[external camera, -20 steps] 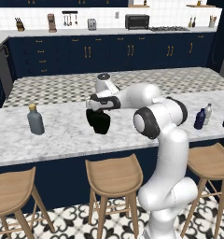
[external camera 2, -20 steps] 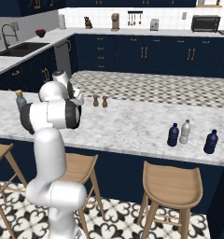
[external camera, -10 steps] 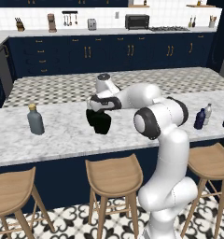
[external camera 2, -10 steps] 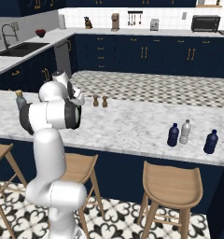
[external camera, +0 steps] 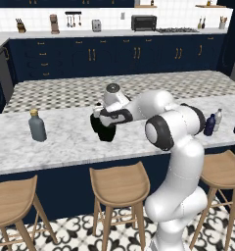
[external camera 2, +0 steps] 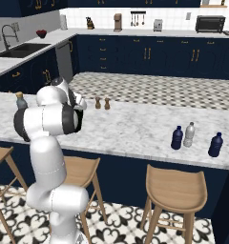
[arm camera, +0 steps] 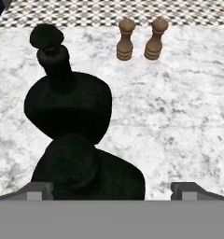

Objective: Move the plastic bottles in the middle to the plastics group, and the glass bottles in the middle to the glass group.

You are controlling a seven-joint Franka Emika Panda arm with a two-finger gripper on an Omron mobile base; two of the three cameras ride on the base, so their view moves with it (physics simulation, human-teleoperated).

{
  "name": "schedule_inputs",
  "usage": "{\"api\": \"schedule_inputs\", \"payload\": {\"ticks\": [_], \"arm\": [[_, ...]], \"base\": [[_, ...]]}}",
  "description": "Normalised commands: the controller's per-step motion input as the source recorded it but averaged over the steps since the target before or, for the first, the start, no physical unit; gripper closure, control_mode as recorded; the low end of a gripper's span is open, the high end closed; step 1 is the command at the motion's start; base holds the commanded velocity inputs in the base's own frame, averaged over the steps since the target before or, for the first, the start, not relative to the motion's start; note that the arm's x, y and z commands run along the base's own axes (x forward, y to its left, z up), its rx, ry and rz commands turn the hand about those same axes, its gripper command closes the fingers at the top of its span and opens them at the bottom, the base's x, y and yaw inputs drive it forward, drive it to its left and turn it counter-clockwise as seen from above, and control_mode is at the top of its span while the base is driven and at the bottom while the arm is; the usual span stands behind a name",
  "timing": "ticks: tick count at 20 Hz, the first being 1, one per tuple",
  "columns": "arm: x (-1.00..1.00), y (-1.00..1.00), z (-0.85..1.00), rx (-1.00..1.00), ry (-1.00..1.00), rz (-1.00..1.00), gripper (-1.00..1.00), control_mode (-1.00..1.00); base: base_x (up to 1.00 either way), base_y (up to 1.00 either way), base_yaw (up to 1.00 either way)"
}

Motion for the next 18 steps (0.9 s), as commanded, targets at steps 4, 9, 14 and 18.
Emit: {"api": "schedule_inputs", "payload": {"ticks": [4,9,14,18], "arm": [[0.0,0.2,-0.1,0.04,0.0,0.03,-1.0,-1.0],[0.18,0.23,0.0,0.05,0.0,0.03,-1.0,-1.0],[0.09,0.06,-0.08,0.0,0.01,0.02,-1.0,-1.0],[0.03,0.0,-0.2,0.0,0.0,0.02,1.0,-1.0]], "base": [[0.0,0.0,0.0],[0.0,0.0,0.0],[0.0,0.0,0.0],[0.0,0.0,0.0]]}}
